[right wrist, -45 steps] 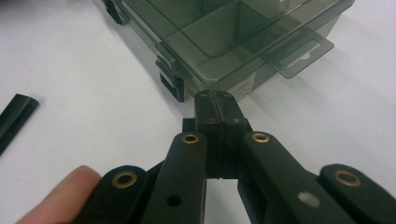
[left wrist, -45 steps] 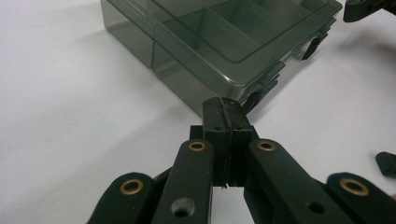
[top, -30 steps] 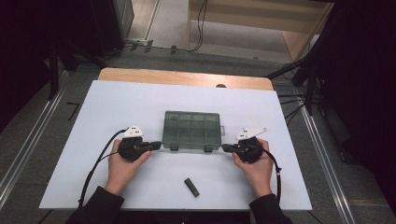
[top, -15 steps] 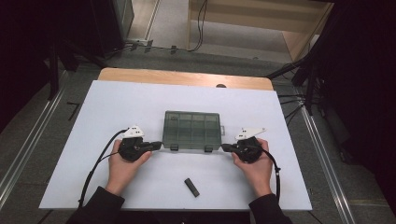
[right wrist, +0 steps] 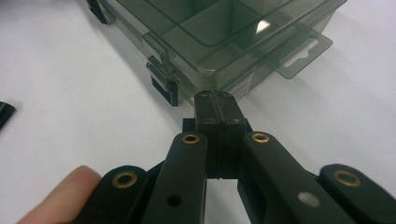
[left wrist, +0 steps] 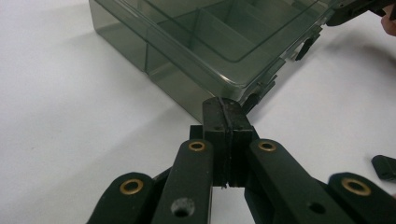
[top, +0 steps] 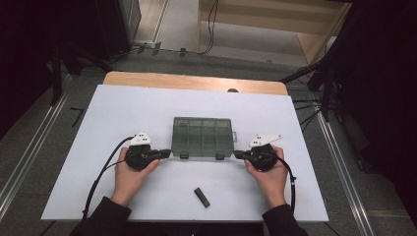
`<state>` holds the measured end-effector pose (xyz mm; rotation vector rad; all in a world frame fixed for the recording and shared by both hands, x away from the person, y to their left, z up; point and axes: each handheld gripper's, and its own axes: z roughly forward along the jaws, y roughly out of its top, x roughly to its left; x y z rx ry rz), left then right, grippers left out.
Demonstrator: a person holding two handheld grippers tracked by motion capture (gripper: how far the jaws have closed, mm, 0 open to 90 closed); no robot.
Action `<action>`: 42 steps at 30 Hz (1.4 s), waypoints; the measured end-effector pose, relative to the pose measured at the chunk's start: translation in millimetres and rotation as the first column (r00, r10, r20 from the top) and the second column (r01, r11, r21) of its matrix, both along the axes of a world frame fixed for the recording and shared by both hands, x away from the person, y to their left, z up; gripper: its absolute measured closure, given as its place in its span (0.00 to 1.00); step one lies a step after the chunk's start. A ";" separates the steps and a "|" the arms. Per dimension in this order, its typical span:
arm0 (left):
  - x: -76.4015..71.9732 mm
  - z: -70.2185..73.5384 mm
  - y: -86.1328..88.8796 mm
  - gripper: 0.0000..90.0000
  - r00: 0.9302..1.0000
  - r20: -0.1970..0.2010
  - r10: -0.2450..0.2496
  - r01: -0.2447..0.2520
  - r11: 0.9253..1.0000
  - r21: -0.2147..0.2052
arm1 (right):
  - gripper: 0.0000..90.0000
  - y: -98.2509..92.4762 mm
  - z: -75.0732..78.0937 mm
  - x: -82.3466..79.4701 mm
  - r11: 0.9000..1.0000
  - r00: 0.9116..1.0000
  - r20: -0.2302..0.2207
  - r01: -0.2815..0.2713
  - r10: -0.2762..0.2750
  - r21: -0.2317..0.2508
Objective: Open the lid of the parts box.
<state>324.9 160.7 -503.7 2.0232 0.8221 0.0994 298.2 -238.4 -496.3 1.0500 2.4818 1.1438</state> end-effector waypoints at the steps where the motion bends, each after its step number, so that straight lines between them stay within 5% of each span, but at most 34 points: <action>1: -0.1 0.1 0.1 0.99 1.000 0.001 0.000 0.000 1.000 -0.001 | 0.98 -0.4 1.0 -0.2 1.000 1.000 0.005 0.001 -0.001 0.007; 15: -1.0 1.0 -0.7 0.99 1.000 -0.002 -0.008 0.008 1.000 -0.008 | 0.98 -3.3 6.1 -1.2 0.998 1.000 0.009 0.008 -0.009 0.062; 31: -3.9 10.5 -3.4 0.99 1.000 0.024 -0.020 0.022 0.994 -0.105 | 0.98 -3.6 12.6 -2.7 0.995 0.999 0.029 0.019 -0.022 0.093; 42: -1.9 19.0 -6.7 0.99 0.999 0.044 -0.013 0.018 0.992 -0.126 | 0.98 -6.5 18.9 -2.0 0.989 1.000 0.028 0.006 -0.011 0.148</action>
